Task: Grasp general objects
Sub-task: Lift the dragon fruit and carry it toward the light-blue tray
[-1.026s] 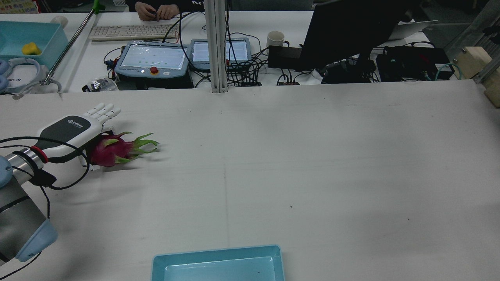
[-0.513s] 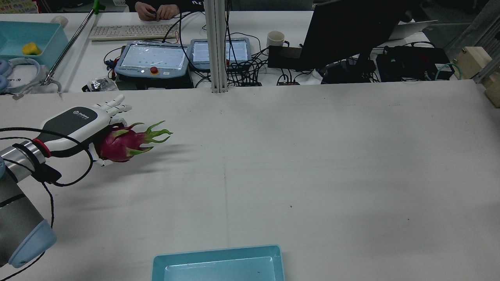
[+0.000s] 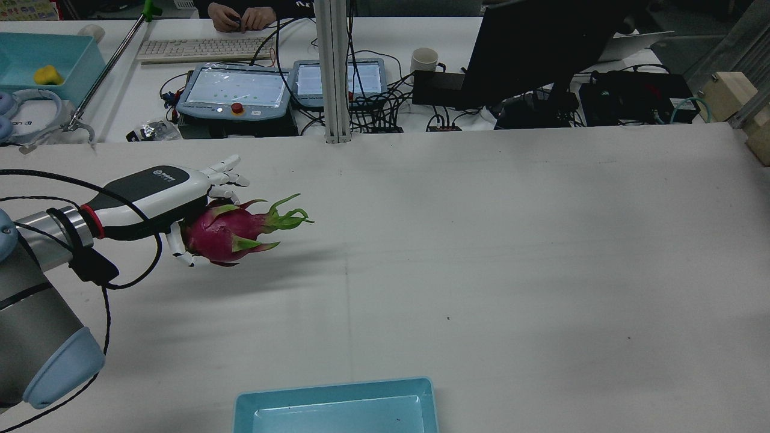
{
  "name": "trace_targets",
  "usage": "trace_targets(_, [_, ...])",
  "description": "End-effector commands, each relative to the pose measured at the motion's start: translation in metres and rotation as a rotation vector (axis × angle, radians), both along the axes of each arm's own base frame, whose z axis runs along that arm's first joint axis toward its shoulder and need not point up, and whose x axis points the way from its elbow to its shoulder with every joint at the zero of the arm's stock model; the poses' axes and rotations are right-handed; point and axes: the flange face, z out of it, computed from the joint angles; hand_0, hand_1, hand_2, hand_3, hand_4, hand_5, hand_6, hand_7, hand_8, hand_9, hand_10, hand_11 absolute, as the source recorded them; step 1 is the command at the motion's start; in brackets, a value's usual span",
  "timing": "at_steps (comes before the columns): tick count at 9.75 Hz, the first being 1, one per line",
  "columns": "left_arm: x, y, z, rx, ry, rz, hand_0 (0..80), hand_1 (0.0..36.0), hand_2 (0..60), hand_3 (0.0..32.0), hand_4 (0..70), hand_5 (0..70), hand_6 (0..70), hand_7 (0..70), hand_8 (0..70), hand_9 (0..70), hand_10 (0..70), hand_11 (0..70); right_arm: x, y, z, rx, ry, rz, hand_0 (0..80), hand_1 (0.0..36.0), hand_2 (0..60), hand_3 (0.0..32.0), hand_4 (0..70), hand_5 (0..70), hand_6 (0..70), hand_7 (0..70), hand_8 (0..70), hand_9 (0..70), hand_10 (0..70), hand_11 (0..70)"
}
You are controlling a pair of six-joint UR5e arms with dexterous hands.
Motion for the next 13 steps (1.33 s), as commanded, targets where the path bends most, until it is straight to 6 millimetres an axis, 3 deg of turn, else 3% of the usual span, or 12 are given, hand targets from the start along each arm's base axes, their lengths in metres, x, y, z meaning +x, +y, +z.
trace_targets(1, [0.031,0.028,-0.041,-0.023,-0.015,0.184,58.2,36.0,60.0,0.0,38.0,34.5,9.3,19.1,0.8,2.4,9.2,16.0,0.0,0.0,0.001,-0.002,-0.003,0.0,0.0,0.0,0.0,0.0,0.0,0.0,0.0,0.0,0.0,0.0,0.0,0.0])
trace_targets(3, [0.066,0.081,-0.075,-0.032,-0.029,0.303,59.9,36.0,60.0,0.0,39.6,33.2,10.1,21.7,1.0,2.9,8.6,15.2,0.0,0.0,0.001,-0.002,-0.003,0.0,0.0,0.0,0.0,0.0,0.0,0.0,0.0,0.0,0.0,0.0,0.0,0.0])
trace_targets(5, [0.087,0.107,-0.119,-0.049,-0.048,0.365,60.5,36.0,60.0,0.0,41.3,33.6,10.8,22.5,1.1,3.1,8.4,14.9,0.0,0.0,0.001,-0.003,-0.001,0.0,0.0,0.0,0.0,0.0,0.0,0.0,0.0,0.0,0.0,0.0,0.0,0.0])
trace_targets(6, [0.089,0.113,-0.13,-0.063,-0.063,0.386,60.0,36.0,60.0,0.0,39.9,32.4,10.3,21.9,1.0,2.9,8.5,14.9,0.0,0.0,0.001,-0.003,-0.001,0.0,0.0,0.0,0.0,0.0,0.0,0.0,0.0,0.0,0.0,0.0,0.0,0.0])
trace_targets(8, [0.093,0.124,-0.13,-0.094,-0.102,0.425,61.0,36.0,60.0,0.0,44.5,34.5,12.2,23.7,1.4,3.3,7.6,13.6,0.0,0.0,0.0,0.0,-0.001,0.0,0.0,0.0,0.0,0.0,0.0,0.0,0.0,0.0,0.0,0.0,0.0,0.0])
trace_targets(10, [0.088,0.134,-0.126,-0.106,-0.115,0.436,62.1,36.0,60.0,0.0,42.1,33.2,9.7,21.3,0.9,2.8,6.7,12.4,0.0,0.0,0.0,0.0,-0.001,0.0,0.0,0.0,0.0,0.0,0.0,0.0,0.0,0.0,0.0,0.0,0.0,0.0])
trace_targets(11, [0.083,0.144,-0.13,-0.111,-0.121,0.447,62.0,36.0,60.0,0.0,41.7,33.0,9.5,20.9,0.9,2.7,6.5,12.1,0.0,0.0,0.0,0.0,-0.001,0.0,0.0,0.0,0.0,0.0,0.0,0.0,0.0,0.0,0.0,0.0,0.0,0.0])
trace_targets(13, [0.092,0.173,-0.139,-0.112,-0.128,0.503,62.6,36.0,60.0,0.0,43.6,33.8,10.1,21.3,1.0,2.8,6.0,11.4,0.0,0.0,0.0,0.0,-0.001,0.0,0.0,0.0,0.0,0.0,0.0,0.0,0.0,0.0,0.0,0.0,0.0,0.0])
